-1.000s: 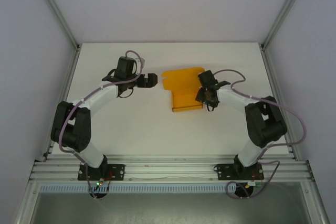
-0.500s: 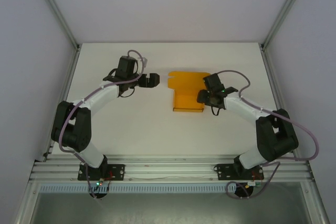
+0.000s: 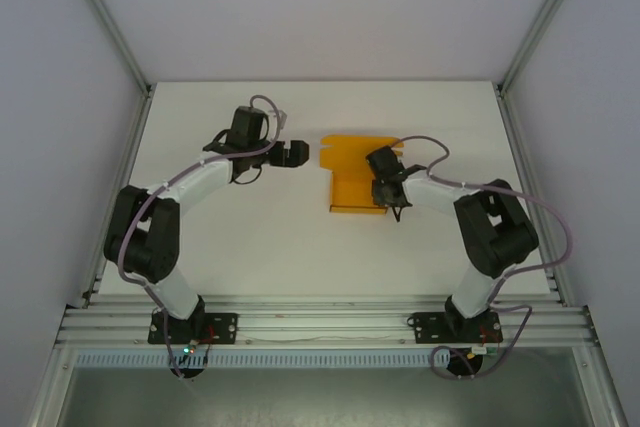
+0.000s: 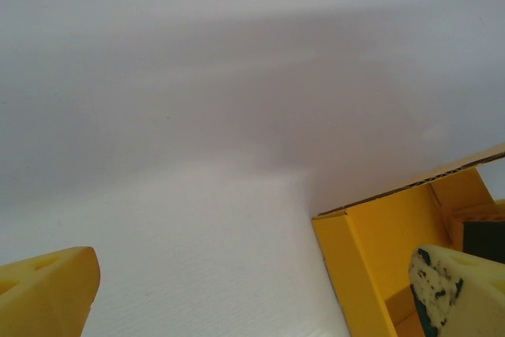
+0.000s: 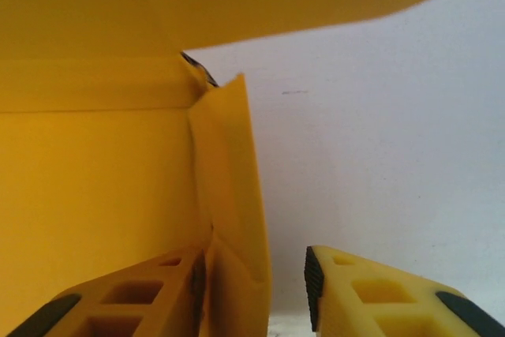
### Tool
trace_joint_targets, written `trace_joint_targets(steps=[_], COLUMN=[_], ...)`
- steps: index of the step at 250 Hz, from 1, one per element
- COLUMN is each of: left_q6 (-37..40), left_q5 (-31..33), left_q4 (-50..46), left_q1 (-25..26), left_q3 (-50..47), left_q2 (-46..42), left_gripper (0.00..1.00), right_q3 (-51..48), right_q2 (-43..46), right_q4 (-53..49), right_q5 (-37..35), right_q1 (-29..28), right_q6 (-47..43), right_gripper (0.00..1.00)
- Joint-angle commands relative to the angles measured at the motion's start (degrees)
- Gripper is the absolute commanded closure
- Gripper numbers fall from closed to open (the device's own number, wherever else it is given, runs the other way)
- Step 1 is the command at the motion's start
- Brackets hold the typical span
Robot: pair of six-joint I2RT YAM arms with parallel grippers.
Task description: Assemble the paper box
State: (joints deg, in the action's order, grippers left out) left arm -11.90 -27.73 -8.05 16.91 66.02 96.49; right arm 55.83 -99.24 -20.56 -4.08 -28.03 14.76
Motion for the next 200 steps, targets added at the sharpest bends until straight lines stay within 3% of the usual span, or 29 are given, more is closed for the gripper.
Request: trace_joint_targets(steps=[1, 23, 56, 75, 130, 200], left_q6=[1.13, 1.53, 1.74, 1.64, 1.39, 1.45], left_q5=[-2.03, -2.15, -2.85, -3.28, -6.27, -6.48], left_q4=[1.24, 0.46, 0.10, 0.09, 0.76, -0.91], left_q1=[1.32, 1.96, 2.58, 2.69, 3.58, 4.61], left_q3=[3.17, 4.74, 6.72, 7.62, 10.52, 14.20], left_q2=[1.86, 3.34, 5.01, 5.83, 8.83, 11.23], left_gripper=[0.00, 0.00, 0.00, 0.00, 0.01, 0.02], right_q3=[2.83, 3.41, 3.94, 4.15, 3.11, 9.22], right_q2=[-1.92, -3.17, -4.29, -4.63, -4.03, -10.34], right_q4=[-1.09, -0.55, -0.11, -0.12, -0.17, -9.29], right_q5=[-5.92, -7.25, -6.64, -5.65, -4.19, -21.67], right_q1=[-1.29, -1.65, -1.61, -1.57, -2.83, -8.47], right_q6=[-2.22, -3.09, -4.02, -4.38, -5.62, -1.03], right_gripper=[0.63, 0.76, 0.83, 1.00, 1.00, 1.00])
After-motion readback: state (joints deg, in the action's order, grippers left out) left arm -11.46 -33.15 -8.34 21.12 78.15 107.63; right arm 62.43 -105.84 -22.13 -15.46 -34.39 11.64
